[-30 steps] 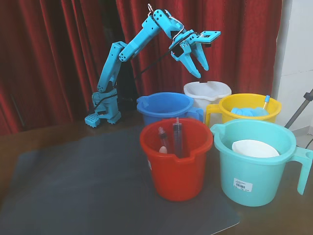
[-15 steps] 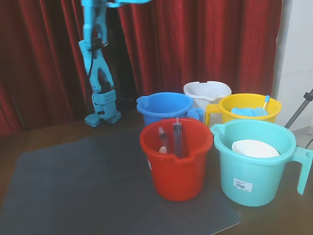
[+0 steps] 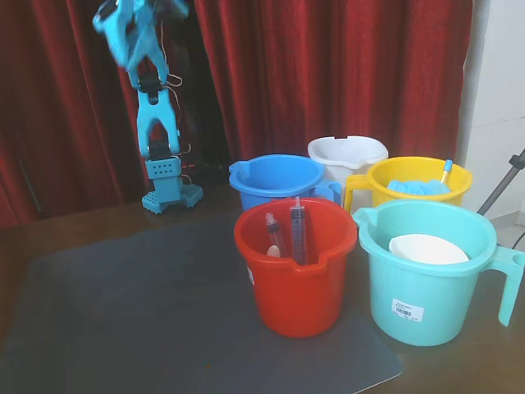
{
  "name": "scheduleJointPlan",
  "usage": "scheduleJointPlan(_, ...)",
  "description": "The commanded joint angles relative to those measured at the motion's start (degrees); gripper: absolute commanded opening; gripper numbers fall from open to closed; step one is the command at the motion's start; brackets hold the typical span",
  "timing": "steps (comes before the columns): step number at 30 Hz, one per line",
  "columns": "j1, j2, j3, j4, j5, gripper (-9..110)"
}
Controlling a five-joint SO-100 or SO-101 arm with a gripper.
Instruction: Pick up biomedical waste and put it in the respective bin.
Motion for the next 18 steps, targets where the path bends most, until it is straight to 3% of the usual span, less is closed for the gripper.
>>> scheduleJointPlan(1, 0.7, 2.55, 10.2, 4.83, -3.87, 0)
scheduleJointPlan(4, 0.79, 6.42, 22.32, -5.1, -9.4, 0)
scheduleJointPlan(6, 0.79, 11.07, 38.58, -18.46, -12.39, 0)
scheduleJointPlan(11, 0.79, 24.17, 64.25, -37.35, -13.89, 0)
scheduleJointPlan(18, 0.79, 48.52, 90.09, -42.45, -17.14, 0)
